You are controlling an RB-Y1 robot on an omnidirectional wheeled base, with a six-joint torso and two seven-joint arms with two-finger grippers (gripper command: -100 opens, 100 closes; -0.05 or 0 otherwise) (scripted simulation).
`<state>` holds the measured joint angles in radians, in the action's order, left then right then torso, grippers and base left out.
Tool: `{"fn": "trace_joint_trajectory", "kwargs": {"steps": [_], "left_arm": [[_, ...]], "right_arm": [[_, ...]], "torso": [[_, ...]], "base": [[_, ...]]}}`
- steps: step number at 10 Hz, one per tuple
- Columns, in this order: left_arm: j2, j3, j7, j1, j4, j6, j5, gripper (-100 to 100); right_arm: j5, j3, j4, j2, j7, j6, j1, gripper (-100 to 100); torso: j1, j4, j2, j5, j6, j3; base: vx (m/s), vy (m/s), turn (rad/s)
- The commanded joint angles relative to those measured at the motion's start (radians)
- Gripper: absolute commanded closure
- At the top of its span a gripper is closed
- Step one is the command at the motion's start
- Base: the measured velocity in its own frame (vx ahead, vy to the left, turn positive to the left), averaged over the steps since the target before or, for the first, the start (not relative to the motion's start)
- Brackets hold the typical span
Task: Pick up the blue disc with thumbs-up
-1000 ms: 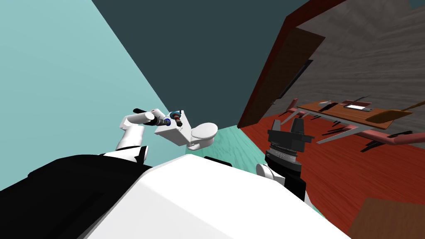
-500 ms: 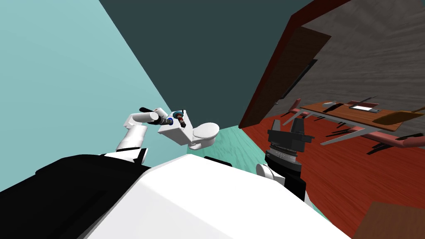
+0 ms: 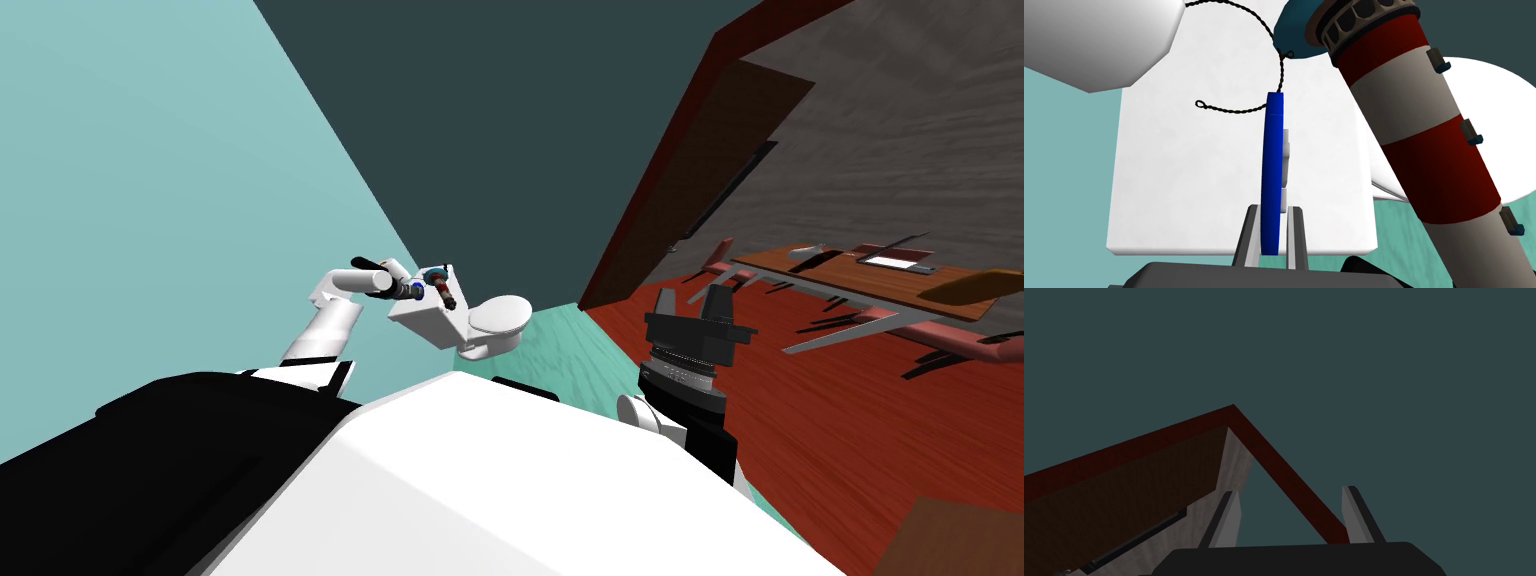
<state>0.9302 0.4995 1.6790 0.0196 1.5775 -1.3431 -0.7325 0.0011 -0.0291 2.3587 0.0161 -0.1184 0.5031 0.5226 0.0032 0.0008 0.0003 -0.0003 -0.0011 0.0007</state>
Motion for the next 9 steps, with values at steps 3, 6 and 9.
{"fn": "trace_joint_trajectory", "kwargs": {"steps": [3, 6, 9], "left_arm": [[0.0, -0.045, 0.082, -0.017, 0.071, -0.007, 0.0, 100], [0.007, -0.129, 0.18, -0.046, 0.176, -0.022, -0.003, 100], [0.009, -0.126, 0.198, -0.039, 0.183, -0.025, -0.004, 0]], "right_arm": [[0.0, 0.0, 0.0, 0.0, 0.0, 0.0, 0.0, 0], [0.0, 0.0, 0.0, 0.0, 0.0, 0.0, 0.0, 0], [0.0, 0.0, 0.0, 0.0, 0.0, 0.0, 0.0, 0]], "torso": [[0.001, 0.0, 0.0, 0.0, 0.0, 0.0], [0.001, 0.0, 0.0, 0.001, 0.0, 0.0], [0.001, 0.0, 0.0, 0.001, -0.001, 0.0]], "base": [[-0.01, 0.043, 0.023], [-0.013, 0.062, 0.041], [-0.008, 0.03, 0.003]]}}
